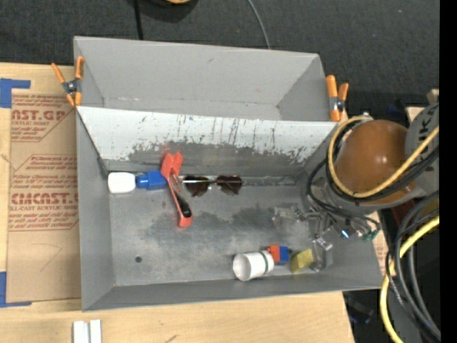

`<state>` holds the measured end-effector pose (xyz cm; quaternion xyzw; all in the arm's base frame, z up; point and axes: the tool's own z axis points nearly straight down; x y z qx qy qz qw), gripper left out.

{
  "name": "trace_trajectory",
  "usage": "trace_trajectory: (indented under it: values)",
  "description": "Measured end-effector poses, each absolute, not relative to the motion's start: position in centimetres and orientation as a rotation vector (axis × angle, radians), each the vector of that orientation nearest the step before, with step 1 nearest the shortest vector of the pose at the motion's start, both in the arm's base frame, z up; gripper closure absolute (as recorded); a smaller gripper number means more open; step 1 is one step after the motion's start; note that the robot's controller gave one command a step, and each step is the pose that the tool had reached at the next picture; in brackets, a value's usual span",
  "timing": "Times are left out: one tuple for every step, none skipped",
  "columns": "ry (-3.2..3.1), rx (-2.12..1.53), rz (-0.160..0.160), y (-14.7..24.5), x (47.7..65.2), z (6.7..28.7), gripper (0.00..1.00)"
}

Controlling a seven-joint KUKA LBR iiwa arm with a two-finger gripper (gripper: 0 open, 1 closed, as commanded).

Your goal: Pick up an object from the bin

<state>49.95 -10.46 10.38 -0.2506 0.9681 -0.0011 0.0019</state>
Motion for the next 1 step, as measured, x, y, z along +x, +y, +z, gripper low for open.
trace_trajectory:
  values:
    - [3.129, -0.190, 0.000, -11.25, 49.15, 7.73, 1.00]
